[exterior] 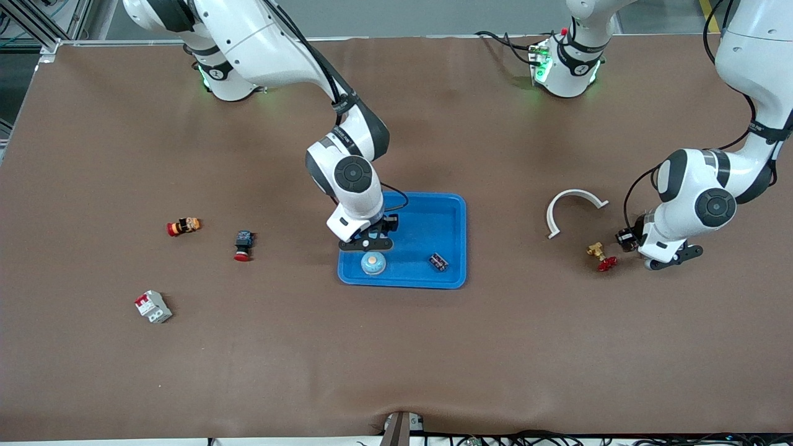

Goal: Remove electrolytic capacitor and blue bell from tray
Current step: 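Set the capacitor beside the red valve while the right gripper carries the bell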

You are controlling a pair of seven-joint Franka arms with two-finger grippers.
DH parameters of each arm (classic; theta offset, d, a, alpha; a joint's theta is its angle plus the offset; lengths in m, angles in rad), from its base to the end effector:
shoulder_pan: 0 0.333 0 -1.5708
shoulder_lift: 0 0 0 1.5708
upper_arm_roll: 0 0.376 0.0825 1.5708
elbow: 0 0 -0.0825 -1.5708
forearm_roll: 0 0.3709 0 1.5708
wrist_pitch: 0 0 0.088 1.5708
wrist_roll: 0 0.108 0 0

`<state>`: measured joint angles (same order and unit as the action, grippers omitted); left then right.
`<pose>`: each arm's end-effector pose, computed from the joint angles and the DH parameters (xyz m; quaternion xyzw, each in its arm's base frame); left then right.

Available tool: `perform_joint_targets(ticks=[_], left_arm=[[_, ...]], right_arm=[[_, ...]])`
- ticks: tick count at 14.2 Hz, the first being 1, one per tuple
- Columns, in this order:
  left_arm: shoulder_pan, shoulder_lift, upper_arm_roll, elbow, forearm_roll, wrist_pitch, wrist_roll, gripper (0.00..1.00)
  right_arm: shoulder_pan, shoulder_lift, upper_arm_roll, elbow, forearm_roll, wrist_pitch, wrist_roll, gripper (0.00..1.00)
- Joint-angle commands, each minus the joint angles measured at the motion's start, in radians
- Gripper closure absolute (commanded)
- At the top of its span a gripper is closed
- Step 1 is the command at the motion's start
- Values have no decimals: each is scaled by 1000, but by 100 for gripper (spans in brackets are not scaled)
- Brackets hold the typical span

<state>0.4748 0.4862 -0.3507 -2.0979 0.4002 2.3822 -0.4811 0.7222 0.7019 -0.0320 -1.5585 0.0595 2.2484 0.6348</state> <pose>0.5764 0.0844 0.2480 -0.9839 -0.1569 0.0655 0.0557 0.5598 0.4703 0.2857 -0.9998 -0.0126 0.0123 0.0065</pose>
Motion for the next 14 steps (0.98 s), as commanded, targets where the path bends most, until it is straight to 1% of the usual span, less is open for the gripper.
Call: perform_joint_targets(ticks=[1,2,3,6,7,8,9,10,12,14], left_arm=[[7,-1,-11,-11,20,22,-10,88],[5,-3,-19,-11,19,18,-16,89],[5,-3,-30,-11,16,15,-22,89],[4,-2,-33,-10,9,12,-22,89],[2,0,-33,-10,9,12,-21,79],[1,0,-33,-10,9,14,-19,45],[1,-5,-33,-10,9,11,-17,5],[1,-17,-34,-10,9,8,-10,0],[4,-55,-60,-4,9,-50,-4,0],[7,-103,-97,-1,8,-104,-4,0]], right_arm=[[-61,-71,7,20,-3,-114,-100,54],[-88,-99,7,18,0,-148,-160,59],[-111,-120,7,15,5,-177,-211,60],[-185,-186,7,6,5,-243,-343,60],[-213,-211,7,-8,5,-253,-396,60],[-233,-231,7,-24,5,-253,-440,60],[-250,-249,7,-49,5,-251,-475,60],[-260,-263,7,-73,5,-242,-498,60],[-274,-283,7,-126,5,-218,-532,60],[-291,-323,7,-223,5,-138,-572,60]])
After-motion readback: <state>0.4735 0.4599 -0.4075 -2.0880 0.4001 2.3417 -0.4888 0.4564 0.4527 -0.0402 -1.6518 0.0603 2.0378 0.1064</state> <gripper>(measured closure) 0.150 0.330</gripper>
